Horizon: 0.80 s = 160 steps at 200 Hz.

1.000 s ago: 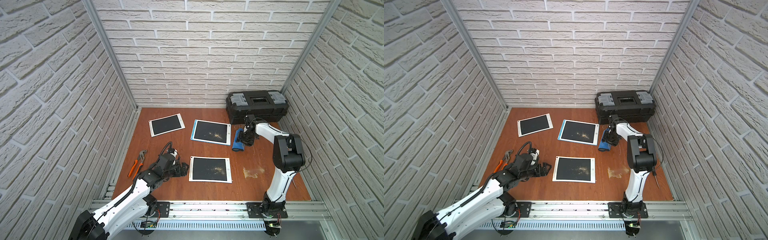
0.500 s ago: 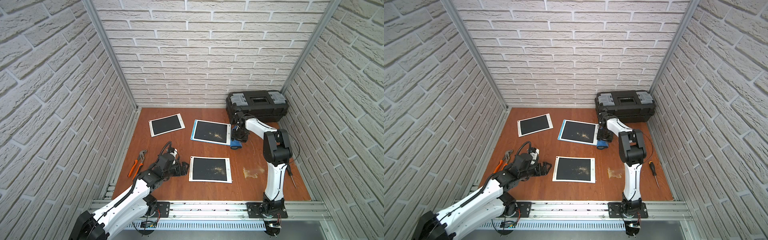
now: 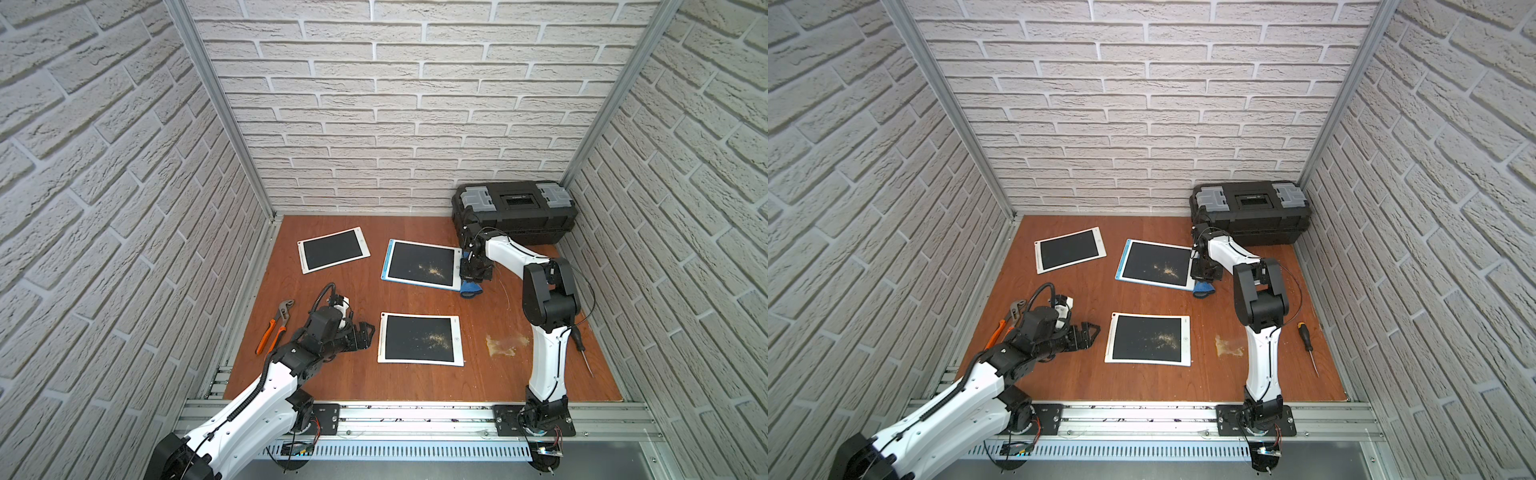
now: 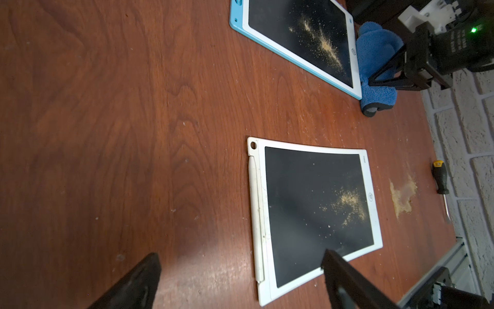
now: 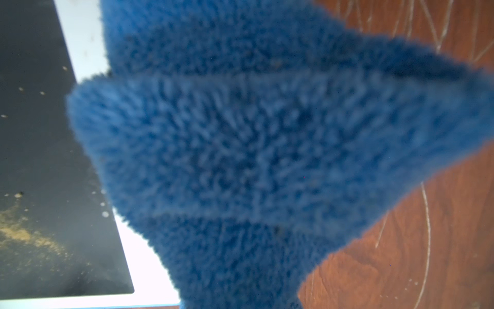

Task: Wipe the drawing tablet
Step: Pick up the cleaning item at the center of the board, then wipe the dirt from the drawing tablet.

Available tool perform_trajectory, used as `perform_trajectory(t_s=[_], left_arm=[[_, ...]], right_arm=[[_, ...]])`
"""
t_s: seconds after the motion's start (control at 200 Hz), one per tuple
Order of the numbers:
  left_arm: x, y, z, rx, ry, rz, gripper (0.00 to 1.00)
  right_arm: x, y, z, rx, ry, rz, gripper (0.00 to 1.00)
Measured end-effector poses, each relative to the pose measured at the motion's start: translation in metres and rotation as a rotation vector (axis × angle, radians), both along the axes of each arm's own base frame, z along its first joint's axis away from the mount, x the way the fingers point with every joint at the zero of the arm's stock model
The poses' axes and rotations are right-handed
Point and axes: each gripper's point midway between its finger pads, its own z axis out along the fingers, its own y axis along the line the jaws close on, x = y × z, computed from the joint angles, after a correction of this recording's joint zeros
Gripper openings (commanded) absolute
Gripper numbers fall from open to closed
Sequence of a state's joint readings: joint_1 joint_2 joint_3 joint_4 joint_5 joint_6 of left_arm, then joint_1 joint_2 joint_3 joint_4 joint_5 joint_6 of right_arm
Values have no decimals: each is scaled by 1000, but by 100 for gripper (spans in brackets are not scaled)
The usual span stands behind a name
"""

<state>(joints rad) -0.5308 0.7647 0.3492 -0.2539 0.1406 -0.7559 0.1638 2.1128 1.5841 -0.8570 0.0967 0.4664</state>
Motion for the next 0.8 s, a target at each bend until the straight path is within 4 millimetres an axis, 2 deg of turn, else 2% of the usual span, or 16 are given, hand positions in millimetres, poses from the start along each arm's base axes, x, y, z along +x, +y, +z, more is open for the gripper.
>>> perform_trajectory(t_s=[0.08, 0.215, 0.3, 0.37, 0.475, 0.56, 0.68, 0.8], left_arm=[[0, 1, -1, 0, 2, 4, 96], [1, 1, -5, 4, 19, 8, 96], [2, 0, -13, 19, 48, 9, 95], [2, 1, -22, 41, 82, 9, 95], [4, 1, -31, 77, 122, 15, 94], [7, 1, -34, 100, 133, 20, 93], [12, -4, -34, 128, 137, 16, 92], [16, -16, -37, 179, 156, -13, 92]], right_arm=[[-6, -10, 1, 14, -18, -41, 3], [-43, -60, 8, -50, 2, -176, 3], [-66, -92, 28, -127, -11, -246, 3], [-75, -100, 50, -164, -60, -262, 3], [-82, -98, 85, -191, -162, -246, 3], [-93, -93, 100, -196, -216, -223, 3], [-113, -77, 100, -196, -232, -160, 3], [-126, -46, 95, -185, -235, -49, 3]])
